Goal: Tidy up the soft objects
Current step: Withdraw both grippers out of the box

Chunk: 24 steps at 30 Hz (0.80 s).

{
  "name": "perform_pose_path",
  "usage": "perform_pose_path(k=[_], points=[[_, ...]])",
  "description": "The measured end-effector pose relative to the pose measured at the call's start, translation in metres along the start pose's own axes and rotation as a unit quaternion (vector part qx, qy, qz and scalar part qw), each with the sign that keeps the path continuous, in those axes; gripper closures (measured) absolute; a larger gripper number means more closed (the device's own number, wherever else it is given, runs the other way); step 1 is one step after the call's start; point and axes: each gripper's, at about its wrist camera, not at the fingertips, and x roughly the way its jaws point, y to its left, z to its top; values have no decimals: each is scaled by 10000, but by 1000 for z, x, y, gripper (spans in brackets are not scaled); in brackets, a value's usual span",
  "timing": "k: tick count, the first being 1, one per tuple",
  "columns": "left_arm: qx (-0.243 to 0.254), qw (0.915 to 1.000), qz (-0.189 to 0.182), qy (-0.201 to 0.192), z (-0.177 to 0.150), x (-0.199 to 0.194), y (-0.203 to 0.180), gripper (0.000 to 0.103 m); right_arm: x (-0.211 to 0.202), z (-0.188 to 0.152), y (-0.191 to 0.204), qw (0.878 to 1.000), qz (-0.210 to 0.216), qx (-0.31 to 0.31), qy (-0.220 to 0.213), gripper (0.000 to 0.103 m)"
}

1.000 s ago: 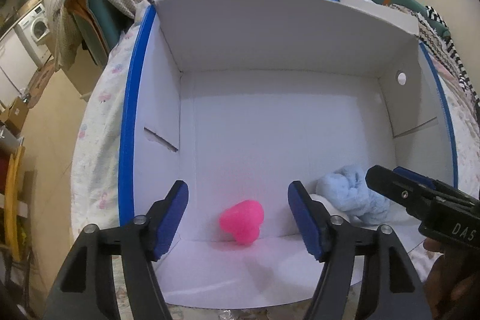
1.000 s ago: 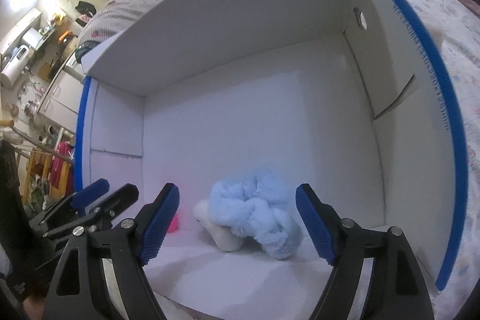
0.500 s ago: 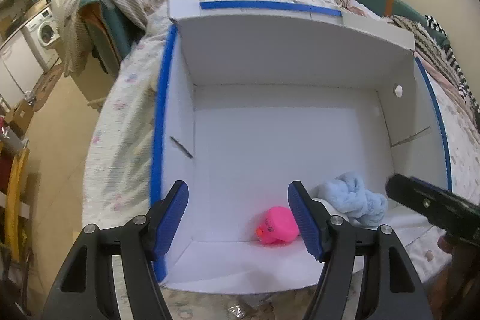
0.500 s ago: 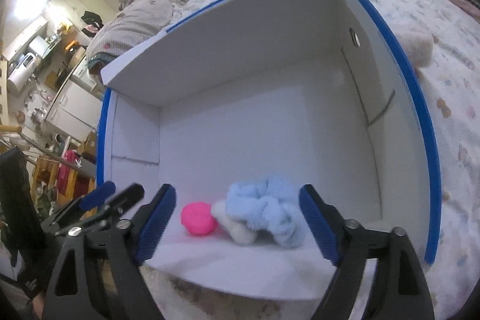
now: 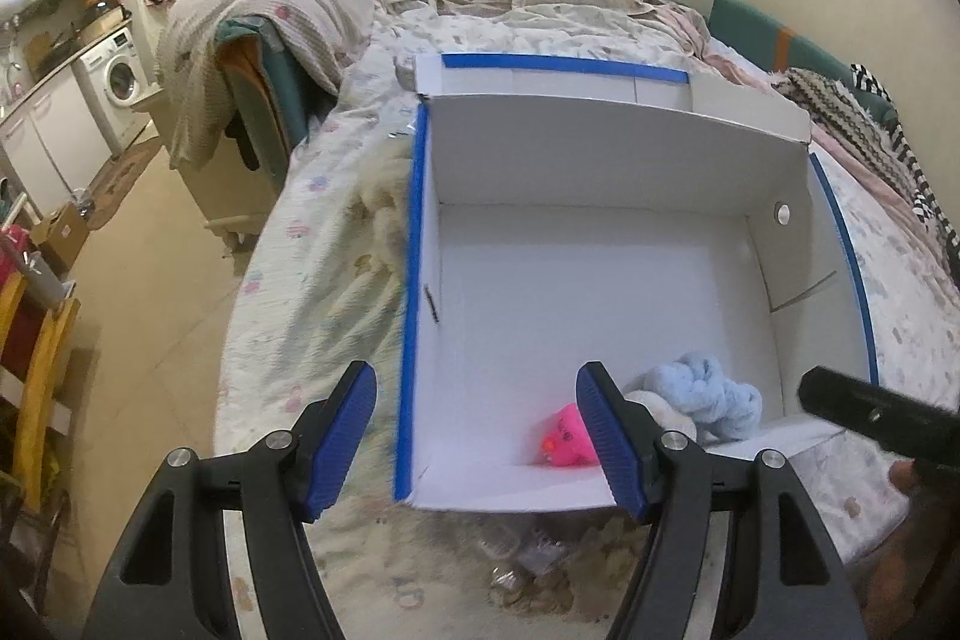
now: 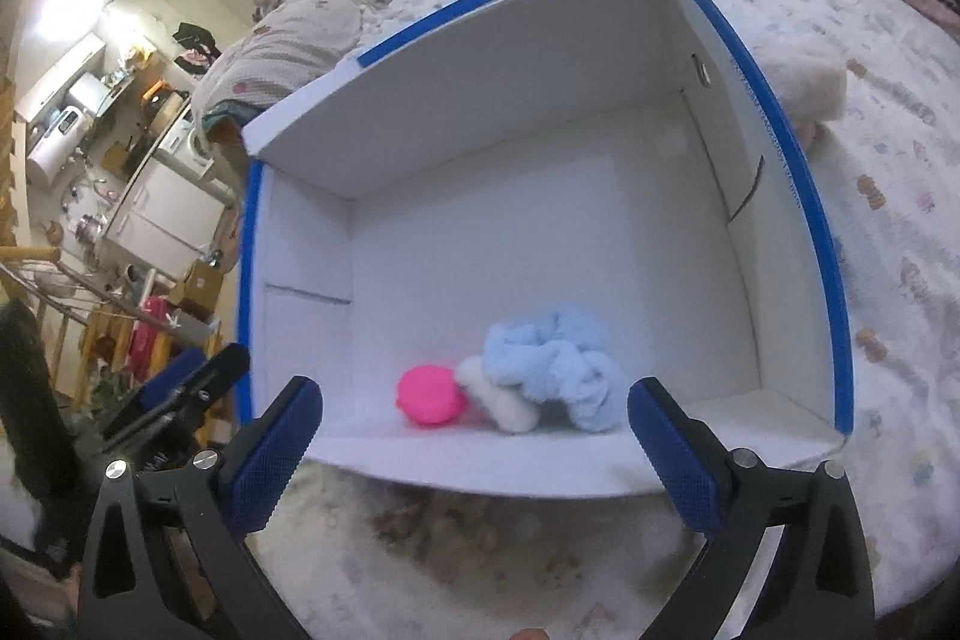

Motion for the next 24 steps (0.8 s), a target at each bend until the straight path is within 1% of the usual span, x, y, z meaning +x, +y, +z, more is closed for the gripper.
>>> perform_pose_path(k=[1,4,7,9,15,19,24], points=[[1,10000,10,-6,-1,-2,1,36,-3,0,3,10000,-40,-49,-19,0],[-23,10000,71,-7,-7,-9,7,36,-12,-4,12,9989,-331,-321,-70,0],[-142,9999,83,43,-14,-13,15,36,-22,-7,17,9979,-417,-481,-150,0],[-189,9998,96,63,-18,-16,18,36,-28,-8,17,9970,-554,-502,-204,0],[-75,9997,163,139,-29,-19,15,36,-41,-15,4,9975,-512,-423,-238,0],[-101,9993,174,313,-37,-15,18,36,-40,-26,-4,9982,-433,-412,-70,0],[-176,9978,187,603,-45,-6,23,36,-32,-41,-10,9966,-632,-490,199,0]])
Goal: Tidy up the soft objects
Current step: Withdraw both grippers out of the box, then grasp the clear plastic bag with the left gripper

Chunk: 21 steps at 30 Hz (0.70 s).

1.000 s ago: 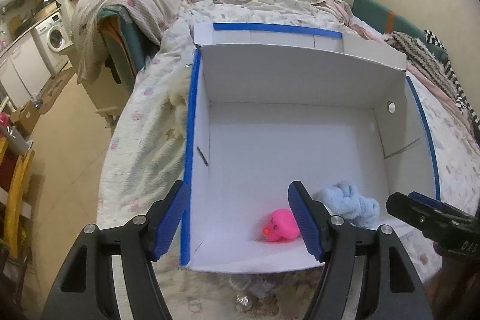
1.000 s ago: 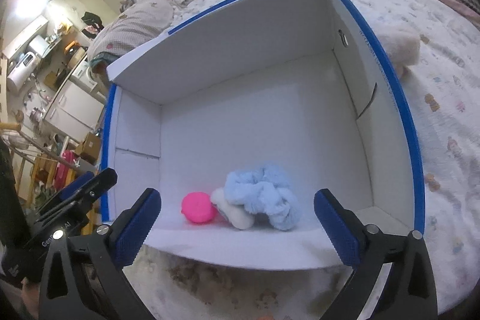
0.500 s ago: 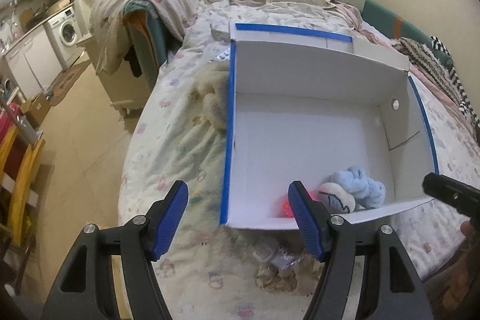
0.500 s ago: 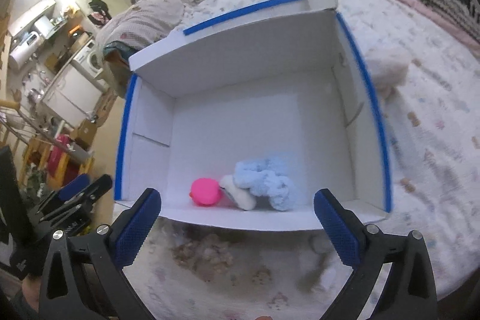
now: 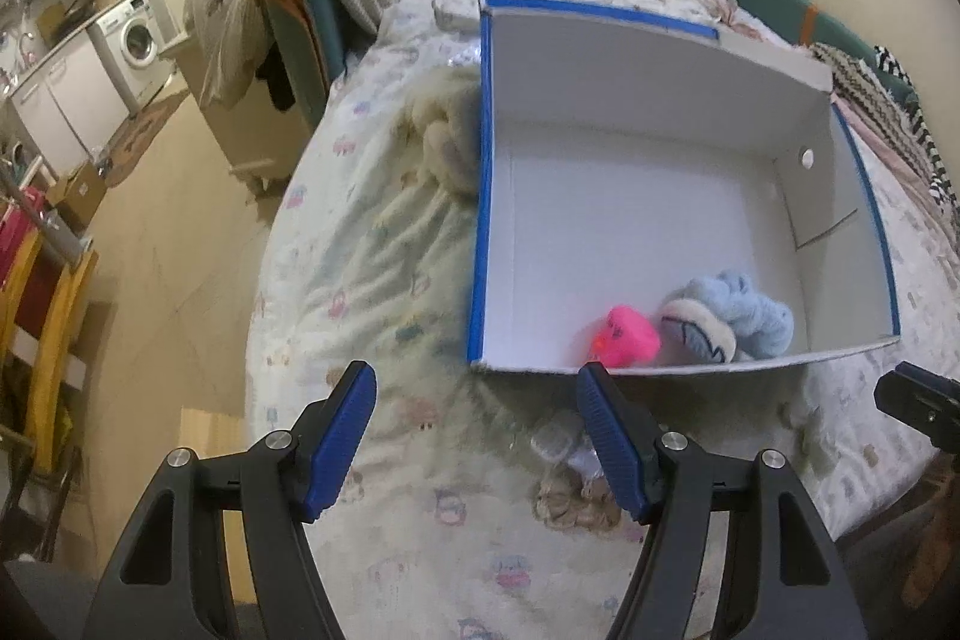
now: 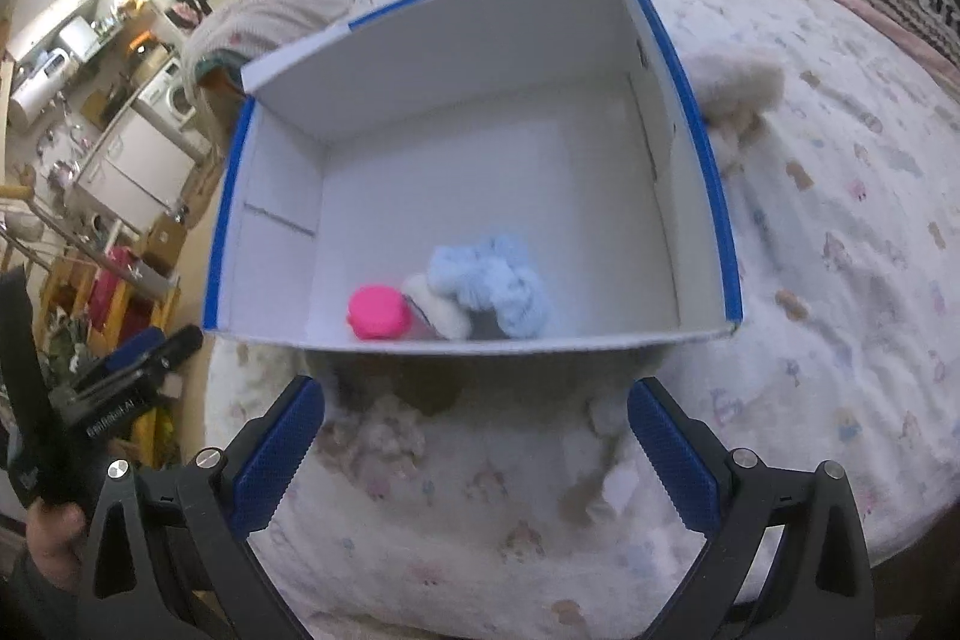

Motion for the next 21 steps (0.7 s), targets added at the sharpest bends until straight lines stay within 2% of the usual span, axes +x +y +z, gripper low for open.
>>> perform_pose_path(k=[2,5,10,13,15,18,21], points=[[33,9998,-47,208,-2,7,0,36,3,-3,1,9999,-149,-27,60,0],[-76,9996,-33,275,-3,11,6,36,13,-6,2,9990,-370,-60,254,0],[-235,9990,0,377,-6,17,17,36,16,-11,0,9992,-252,9,315,0],[-227,9986,3,477,-8,21,18,36,22,-12,-6,9988,-74,169,459,0],[-195,9982,2,566,-10,25,18,36,27,-12,-9,9980,-109,264,572,0],[-77,9964,-86,841,-15,38,11,36,31,-12,-11,9973,-168,336,638,0],[-34,9922,-371,1190,-20,57,3,36,29,-12,-12,9981,-164,327,502,0]])
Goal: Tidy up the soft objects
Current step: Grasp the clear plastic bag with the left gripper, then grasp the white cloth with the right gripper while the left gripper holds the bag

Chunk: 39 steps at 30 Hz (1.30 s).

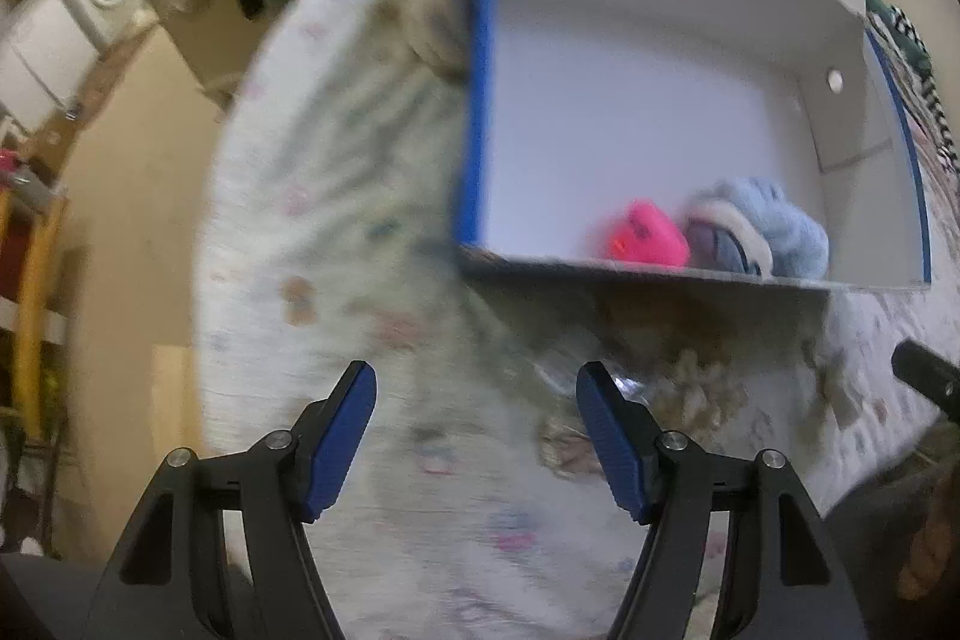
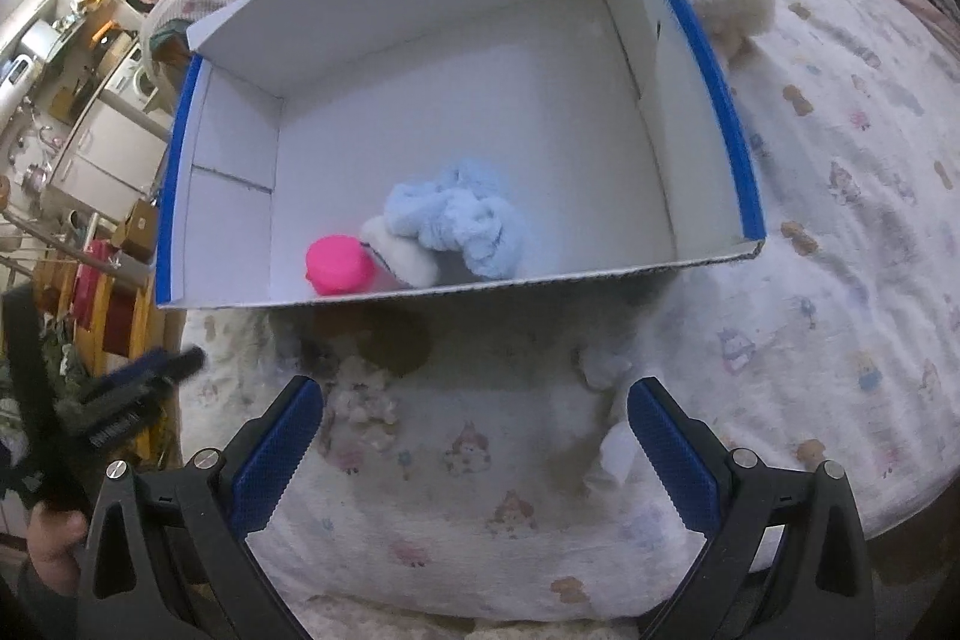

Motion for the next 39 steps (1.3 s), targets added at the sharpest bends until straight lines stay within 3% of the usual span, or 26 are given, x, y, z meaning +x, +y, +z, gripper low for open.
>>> perform_pose_path(k=[5,10,11,13,14,15,20,21,26,32,35,39], points=[[-393,9966,-533,487,10,36,-2,36,3,1,-5,10000,-3,70,23,0],[-582,9937,-634,722,21,63,-8,40,5,3,-14,9998,-43,188,38,0],[-619,9924,-702,796,21,67,-9,44,5,3,-16,9997,-61,224,39,0],[-740,9892,-866,926,21,73,-8,66,5,3,-21,9995,-72,305,55,0],[-767,9884,-914,937,22,73,-8,68,5,3,-24,9993,-69,351,58,0],[-753,9889,-905,902,22,72,-8,81,5,3,-27,9992,-69,387,57,0],[-663,9923,-832,636,22,50,-4,85,6,4,-35,9984,-60,551,58,0],[-656,9923,-871,584,21,44,-3,91,6,4,-35,9983,-33,572,43,0],[-590,9949,-797,195,12,5,9,91,5,5,-37,9983,12,583,25,0],[-345,9986,-352,-187,1,-24,22,91,6,6,-50,9966,24,827,55,0],[-326,9987,-320,-206,0,-26,21,91,19,3,-60,9941,-22,1052,275,15],[-315,9989,-287,-198,5,-21,20,91,41,3,-60,9932,-425,916,578,15]])
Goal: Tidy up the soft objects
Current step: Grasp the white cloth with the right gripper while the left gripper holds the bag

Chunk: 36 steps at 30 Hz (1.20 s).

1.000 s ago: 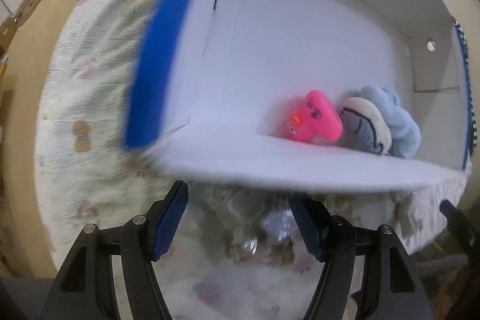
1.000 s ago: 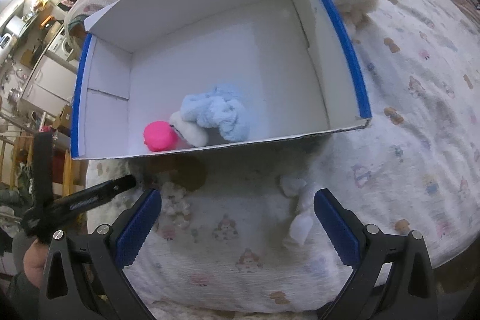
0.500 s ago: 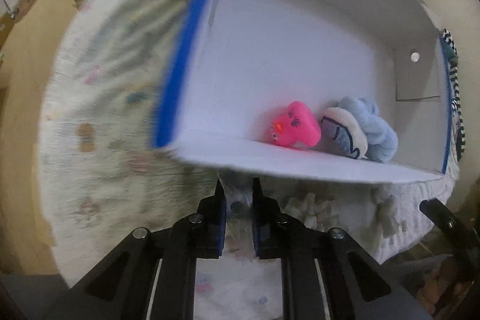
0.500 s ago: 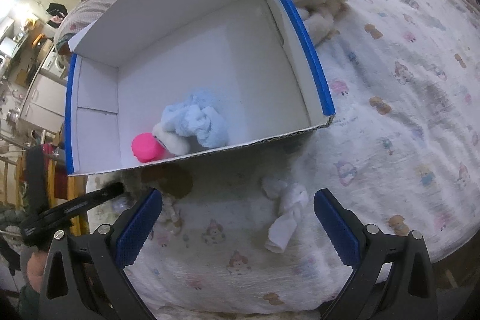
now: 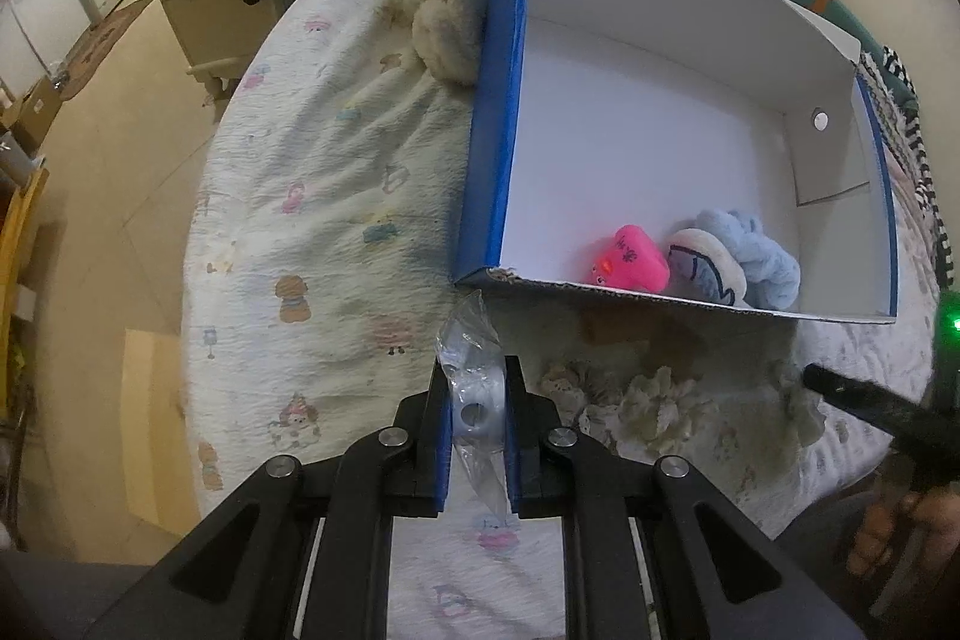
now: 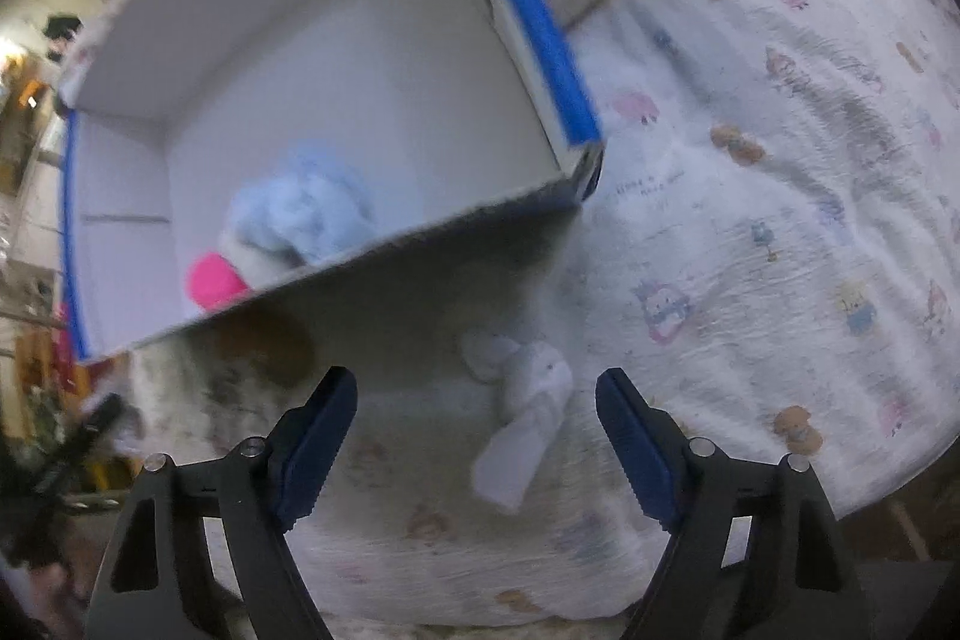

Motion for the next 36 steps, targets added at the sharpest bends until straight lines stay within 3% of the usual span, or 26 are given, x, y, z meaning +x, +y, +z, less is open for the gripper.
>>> perform_pose_path(k=[3,7,8,9,11,22,33,36], points=[[15,10000,34,21,-2,3,-3,91,15,1,-2,9993,-318,20,170,22],[33,10000,53,14,-2,3,-3,91,29,1,3,9983,-476,-113,318,24],[36,10000,87,-15,-2,3,-3,91,32,1,4,9979,-516,-131,356,33],[44,9999,105,-29,-2,2,-4,91,34,1,6,9976,-555,-187,360,50],[23,9999,109,-3,-2,3,-4,91,35,1,11,9967,-659,-346,332,73],[-87,9992,271,-287,-13,-13,1,91,3,-15,52,9962,158,-852,31,74],[-429,9952,458,-757,-32,-40,12,91,-14,-39,88,9851,876,-1478,5,74],[-519,9919,393,-1087,-30,-57,9,91,-21,-43,100,9782,1209,-1680,-154,74]])
